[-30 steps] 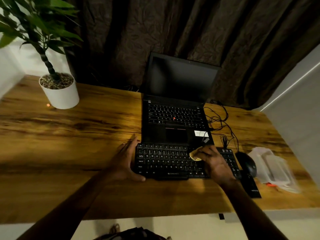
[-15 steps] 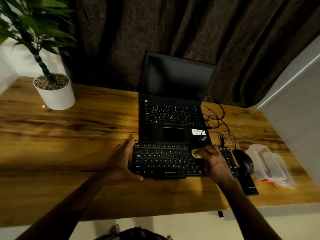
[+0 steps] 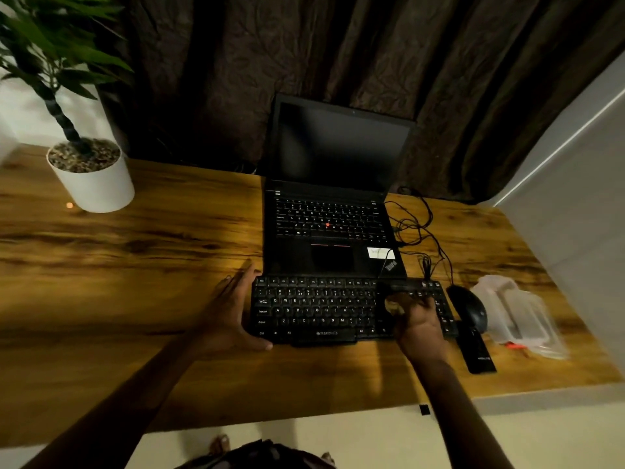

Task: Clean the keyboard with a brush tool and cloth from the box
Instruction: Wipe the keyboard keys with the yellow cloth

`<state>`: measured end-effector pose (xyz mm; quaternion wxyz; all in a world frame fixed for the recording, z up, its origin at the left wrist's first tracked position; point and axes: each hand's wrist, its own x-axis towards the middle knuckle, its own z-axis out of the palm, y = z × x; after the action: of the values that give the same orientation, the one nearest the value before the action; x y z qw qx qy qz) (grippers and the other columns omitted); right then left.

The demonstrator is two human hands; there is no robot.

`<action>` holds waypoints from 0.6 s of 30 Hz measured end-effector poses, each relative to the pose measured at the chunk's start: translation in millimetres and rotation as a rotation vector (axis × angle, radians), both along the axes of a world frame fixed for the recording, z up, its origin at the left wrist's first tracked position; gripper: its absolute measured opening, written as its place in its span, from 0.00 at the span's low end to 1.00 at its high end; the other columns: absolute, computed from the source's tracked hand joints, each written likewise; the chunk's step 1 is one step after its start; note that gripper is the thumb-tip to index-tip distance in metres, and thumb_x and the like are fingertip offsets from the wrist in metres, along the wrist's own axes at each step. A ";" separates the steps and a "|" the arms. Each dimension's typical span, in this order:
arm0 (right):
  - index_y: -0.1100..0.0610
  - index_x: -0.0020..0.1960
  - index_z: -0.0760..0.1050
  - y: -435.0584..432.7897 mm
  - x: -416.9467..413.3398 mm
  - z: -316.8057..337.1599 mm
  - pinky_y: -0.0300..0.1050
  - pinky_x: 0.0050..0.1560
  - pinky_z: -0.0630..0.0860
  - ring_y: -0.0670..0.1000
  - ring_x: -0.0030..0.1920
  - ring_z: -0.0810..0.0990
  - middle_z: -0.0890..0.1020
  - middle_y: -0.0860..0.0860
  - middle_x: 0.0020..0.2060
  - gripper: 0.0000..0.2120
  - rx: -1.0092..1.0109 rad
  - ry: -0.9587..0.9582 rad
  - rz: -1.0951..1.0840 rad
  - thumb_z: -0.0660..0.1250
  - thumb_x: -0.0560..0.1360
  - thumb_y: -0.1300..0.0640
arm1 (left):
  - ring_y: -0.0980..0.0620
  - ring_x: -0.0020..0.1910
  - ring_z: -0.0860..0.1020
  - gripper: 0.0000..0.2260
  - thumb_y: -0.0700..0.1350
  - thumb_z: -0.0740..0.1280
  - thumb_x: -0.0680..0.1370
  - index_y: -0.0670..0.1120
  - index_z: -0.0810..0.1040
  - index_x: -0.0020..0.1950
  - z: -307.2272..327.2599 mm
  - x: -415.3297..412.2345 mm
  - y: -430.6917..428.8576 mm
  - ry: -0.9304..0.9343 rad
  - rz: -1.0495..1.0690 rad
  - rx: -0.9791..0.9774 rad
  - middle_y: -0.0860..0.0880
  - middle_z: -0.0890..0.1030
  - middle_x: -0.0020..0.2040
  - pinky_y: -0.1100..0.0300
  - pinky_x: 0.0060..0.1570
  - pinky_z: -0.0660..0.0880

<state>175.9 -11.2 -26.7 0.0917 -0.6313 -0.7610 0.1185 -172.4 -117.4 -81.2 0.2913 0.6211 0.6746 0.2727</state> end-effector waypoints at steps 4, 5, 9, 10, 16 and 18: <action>0.55 0.69 0.71 -7.9 0.4 -3.2 0.50 0.72 0.65 0.61 0.71 0.66 0.66 0.63 0.72 0.21 -0.050 -0.041 0.002 0.63 0.77 0.59 | 0.52 0.80 0.51 0.71 0.70 0.80 0.52 0.60 0.34 0.79 -0.8 0.2 0.2 -0.019 0.005 0.007 0.54 0.54 0.82 0.51 0.79 0.48; 0.55 0.69 0.71 -5.8 4.3 -1.4 0.50 0.71 0.66 0.60 0.71 0.67 0.66 0.63 0.72 0.21 -0.059 -0.032 -0.022 0.64 0.76 0.58 | 0.54 0.79 0.50 0.71 0.69 0.80 0.52 0.60 0.33 0.79 1.0 0.9 0.0 -0.022 0.000 0.015 0.53 0.53 0.82 0.52 0.78 0.47; 0.58 0.71 0.67 -2.9 9.0 9.1 0.52 0.74 0.62 0.63 0.76 0.59 0.61 0.65 0.75 0.22 -0.080 -0.065 -0.105 0.65 0.78 0.59 | 0.57 0.76 0.50 0.71 0.66 0.82 0.53 0.53 0.37 0.81 6.9 3.0 -0.9 -0.025 0.009 0.026 0.52 0.55 0.82 0.54 0.77 0.46; 0.57 0.71 0.68 -4.4 5.6 10.5 0.52 0.73 0.63 0.62 0.75 0.61 0.62 0.66 0.74 0.22 -0.068 -0.069 -0.082 0.65 0.78 0.60 | 0.58 0.75 0.50 0.71 0.66 0.82 0.53 0.54 0.37 0.80 6.9 3.2 -1.3 -0.020 0.008 0.030 0.52 0.56 0.81 0.54 0.77 0.46; 0.59 0.69 0.70 -17.7 -17.7 10.7 0.43 0.70 0.60 0.62 0.70 0.66 0.68 0.64 0.69 0.23 -0.085 -0.055 0.051 0.69 0.75 0.64 | 0.57 0.77 0.50 0.70 0.65 0.83 0.54 0.56 0.35 0.78 10.4 3.3 -2.1 -0.013 0.003 0.013 0.52 0.53 0.82 0.56 0.75 0.47; 0.59 0.71 0.68 -15.7 -13.5 10.4 0.45 0.73 0.59 0.62 0.73 0.65 0.65 0.64 0.71 0.25 -0.125 -0.035 0.033 0.69 0.75 0.64 | 0.57 0.77 0.49 0.69 0.64 0.83 0.54 0.57 0.35 0.78 11.8 4.9 -2.6 -0.014 0.009 0.009 0.51 0.52 0.82 0.57 0.75 0.46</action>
<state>162.4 -26.9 -16.3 0.0370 -0.6251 -0.7639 0.1561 -167.5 -120.1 -69.4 0.2922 0.6173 0.6741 0.2815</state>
